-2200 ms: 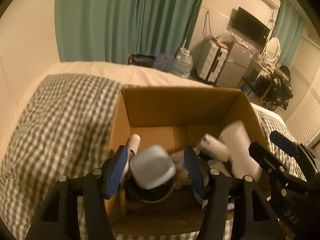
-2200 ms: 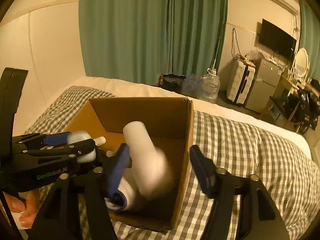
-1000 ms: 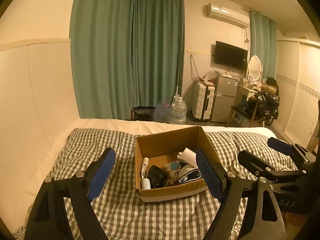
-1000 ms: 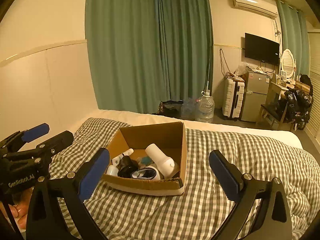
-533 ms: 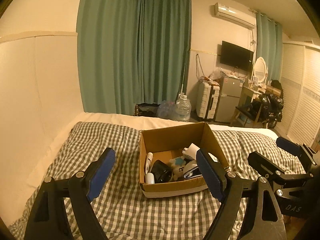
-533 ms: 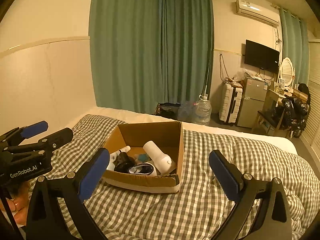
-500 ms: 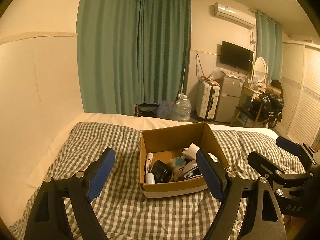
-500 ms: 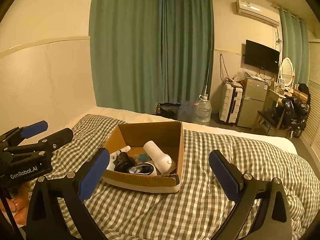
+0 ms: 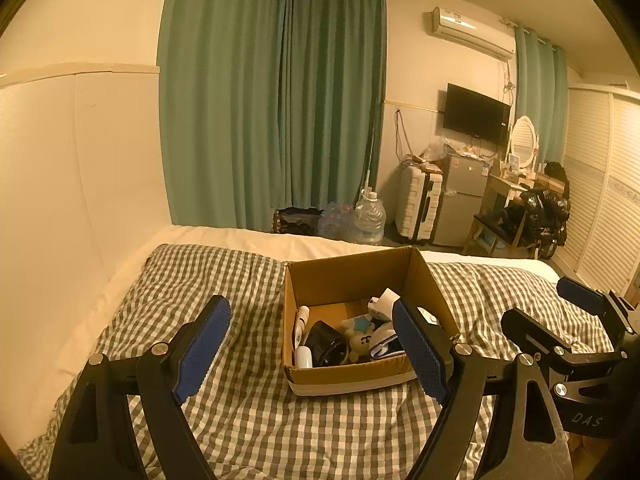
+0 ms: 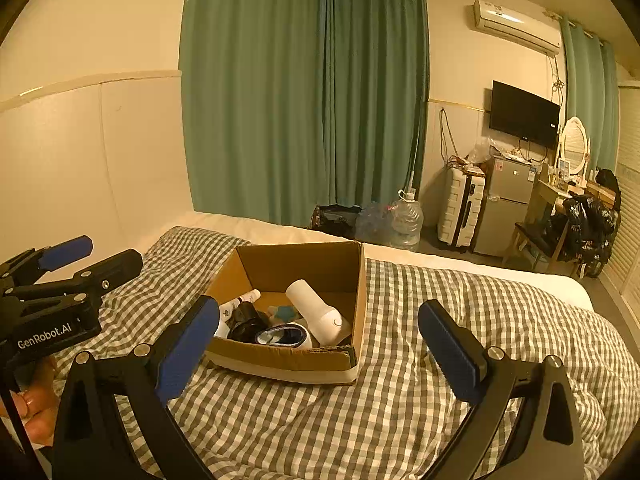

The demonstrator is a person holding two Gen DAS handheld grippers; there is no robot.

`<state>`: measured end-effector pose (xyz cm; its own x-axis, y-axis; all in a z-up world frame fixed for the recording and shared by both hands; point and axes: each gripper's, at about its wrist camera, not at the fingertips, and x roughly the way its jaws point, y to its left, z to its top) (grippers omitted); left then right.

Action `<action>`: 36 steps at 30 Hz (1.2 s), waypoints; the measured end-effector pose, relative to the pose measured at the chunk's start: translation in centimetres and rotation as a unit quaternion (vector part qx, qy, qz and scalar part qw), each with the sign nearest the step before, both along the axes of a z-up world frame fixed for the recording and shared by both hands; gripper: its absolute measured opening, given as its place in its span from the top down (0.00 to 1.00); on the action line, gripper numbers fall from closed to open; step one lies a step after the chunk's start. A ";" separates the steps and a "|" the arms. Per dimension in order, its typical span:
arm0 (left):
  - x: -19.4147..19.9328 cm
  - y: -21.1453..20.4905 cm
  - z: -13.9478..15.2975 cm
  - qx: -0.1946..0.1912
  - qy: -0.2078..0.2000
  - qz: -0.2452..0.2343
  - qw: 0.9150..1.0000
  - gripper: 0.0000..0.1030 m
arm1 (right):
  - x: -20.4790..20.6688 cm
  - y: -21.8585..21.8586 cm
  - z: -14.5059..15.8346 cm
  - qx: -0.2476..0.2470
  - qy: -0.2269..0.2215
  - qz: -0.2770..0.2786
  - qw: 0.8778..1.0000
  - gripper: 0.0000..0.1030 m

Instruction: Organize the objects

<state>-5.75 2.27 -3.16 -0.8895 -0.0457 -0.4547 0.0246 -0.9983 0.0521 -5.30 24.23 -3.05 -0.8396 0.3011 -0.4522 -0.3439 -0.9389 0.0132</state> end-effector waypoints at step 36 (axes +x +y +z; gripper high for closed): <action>-0.2 -0.2 -0.2 -0.005 -0.014 0.014 1.000 0.16 | 0.9 -0.5 0.3 0.011 0.003 0.006 1.000 0.03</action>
<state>-5.96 2.04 -3.39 -0.8742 -0.0757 -0.4796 0.0513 -0.9966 0.0639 -4.37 23.75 -2.70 -0.8458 0.3004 -0.4408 -0.3322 -0.9432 -0.0055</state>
